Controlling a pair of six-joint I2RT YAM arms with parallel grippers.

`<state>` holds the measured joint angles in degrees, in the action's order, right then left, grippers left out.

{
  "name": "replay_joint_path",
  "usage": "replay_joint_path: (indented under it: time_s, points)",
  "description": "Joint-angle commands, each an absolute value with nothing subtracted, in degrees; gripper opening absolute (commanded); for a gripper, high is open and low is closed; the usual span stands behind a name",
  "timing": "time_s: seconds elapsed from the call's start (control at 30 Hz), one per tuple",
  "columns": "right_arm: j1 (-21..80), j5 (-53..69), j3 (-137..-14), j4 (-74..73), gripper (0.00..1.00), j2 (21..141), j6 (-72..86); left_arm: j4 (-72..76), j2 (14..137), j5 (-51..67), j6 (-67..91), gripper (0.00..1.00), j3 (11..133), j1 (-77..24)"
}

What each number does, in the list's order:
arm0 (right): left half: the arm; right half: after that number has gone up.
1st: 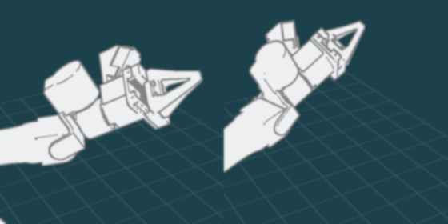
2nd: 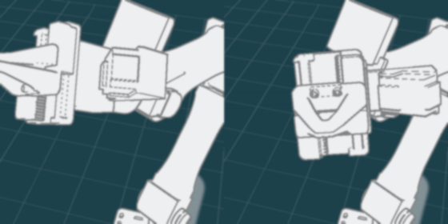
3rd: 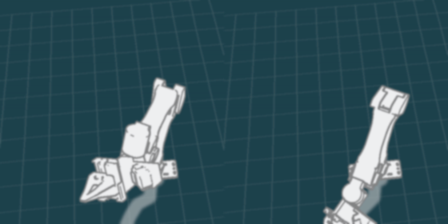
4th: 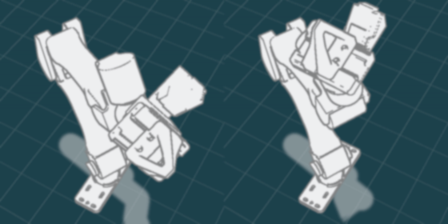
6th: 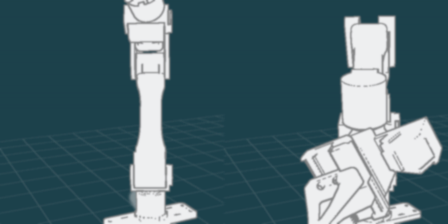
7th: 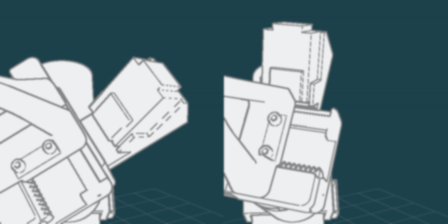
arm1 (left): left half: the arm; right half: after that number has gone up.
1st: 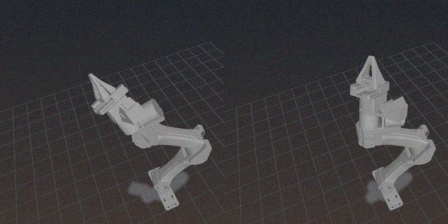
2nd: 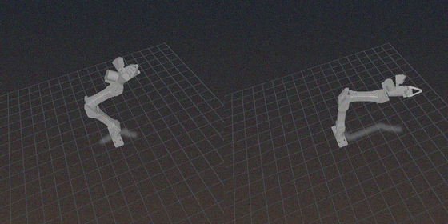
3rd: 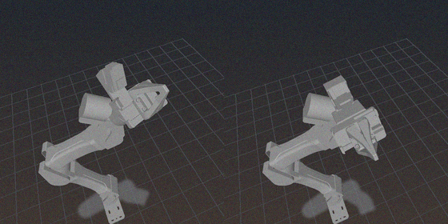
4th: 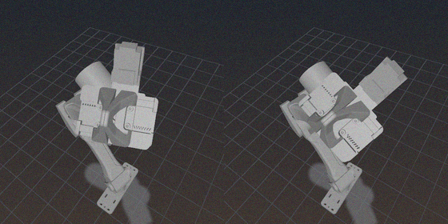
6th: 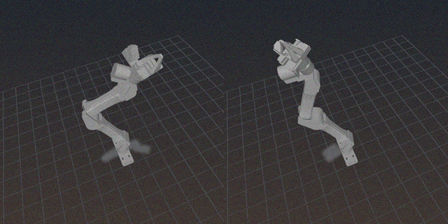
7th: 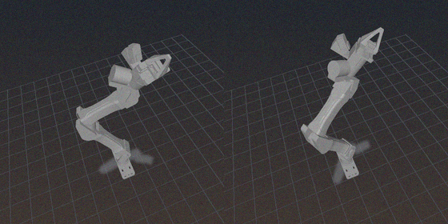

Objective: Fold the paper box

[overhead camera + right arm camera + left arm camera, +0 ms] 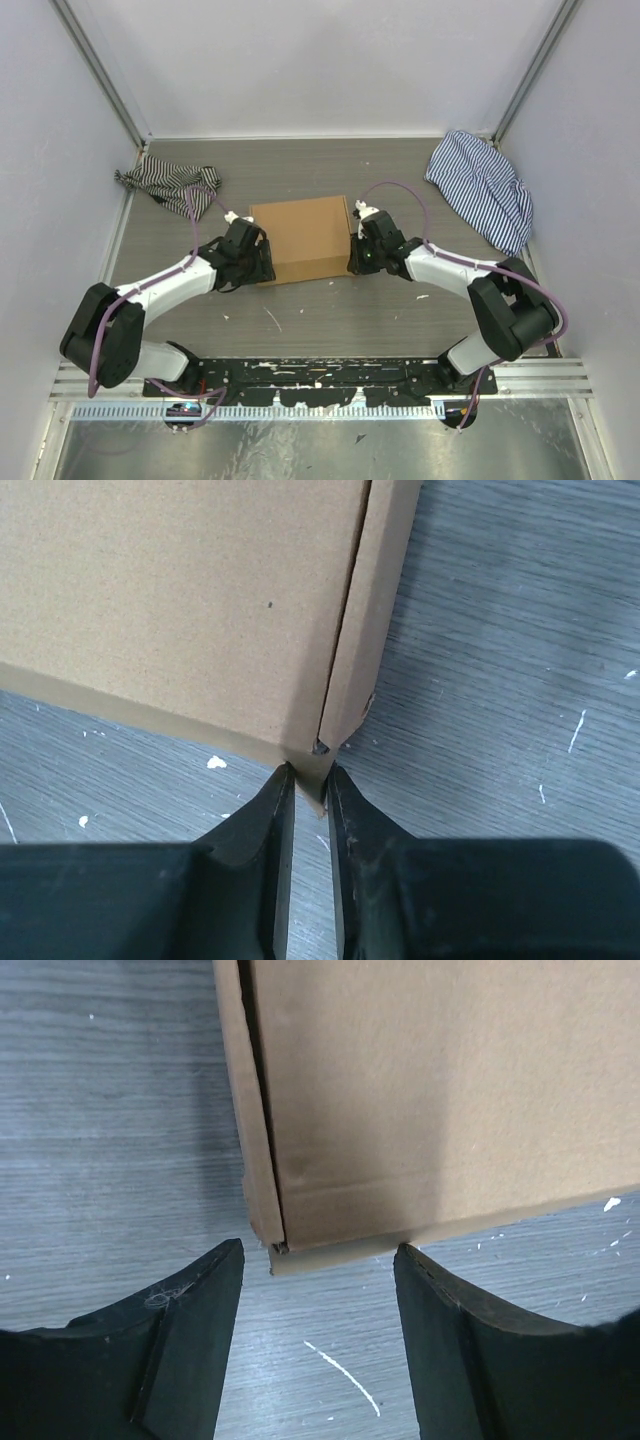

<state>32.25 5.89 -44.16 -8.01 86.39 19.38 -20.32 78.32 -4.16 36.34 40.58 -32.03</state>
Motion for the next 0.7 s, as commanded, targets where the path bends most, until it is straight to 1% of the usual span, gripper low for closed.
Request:
replay_joint_path:
  time_s: [0.0, 0.03, 0.07, 0.1, 0.13, 0.17, 0.3, 0.33, 0.47, 0.53, 0.6, 0.63, 0.67]
  points:
    - [33.05, 0.36, -43.00, -6.22, 0.19, 84.28, 19.33, -16.64, 77.83, -6.96, 35.22, 0.68, 39.40, -32.33]
    - [33.25, 0.13, -43.09, -6.62, 0.20, 83.75, 19.29, -16.64, 77.53, -7.19, 35.10, 0.67, 39.31, -32.34]
    - [33.37, 0.14, -43.27, -7.34, 0.24, 83.16, 19.25, -17.02, 77.10, -7.20, 35.00, 0.67, 39.21, -32.34]
    - [33.46, 0.36, -43.52, -8.22, 0.33, 82.58, 19.06, -17.31, 76.36, -7.34, 35.03, 0.67, 39.16, -32.34]
    - [33.56, 0.50, -43.79, -9.12, 0.45, 81.48, 19.01, -17.78, 75.66, -7.50, 35.05, 0.67, 39.01, -32.37]
    - [33.67, 0.71, -43.97, -10.03, 0.51, 80.41, 18.99, -18.28, 74.93, -7.75, 35.09, 0.67, 38.90, -32.35]
    - [33.79, 1.51, -44.99, -13.46, 0.65, 76.23, 18.62, -19.40, 70.79, -8.25, 35.56, 0.67, 37.83, -32.34]
    - [33.83, 1.64, -45.53, -14.59, 0.66, 75.35, 18.37, -19.73, 69.90, -8.36, 35.58, 0.67, 37.72, -32.39]
    - [33.83, 1.27, -48.22, -17.95, 0.66, 72.09, 17.64, -22.24, 66.54, -7.70, 35.90, 0.67, 38.59, -32.34]
    - [33.79, -1.24, -50.85, -19.63, 0.64, 71.95, 17.58, -23.31, 64.51, -6.36, 36.11, 0.64, 39.20, -32.35]
    - [33.75, -3.61, -55.12, -20.25, 0.55, 74.44, 16.58, -22.46, 62.76, -2.91, 36.11, 0.56, 39.37, -32.49]
    - [33.68, -5.01, -58.03, -20.67, 0.46, 76.48, 15.86, -21.53, 62.29, -0.79, 35.98, 0.48, 39.44, -32.59]
    - [33.39, -6.41, -62.85, -21.14, 0.31, 79.26, 15.48, -20.34, 62.14, 1.24, 35.79, 0.32, 39.50, -32.66]
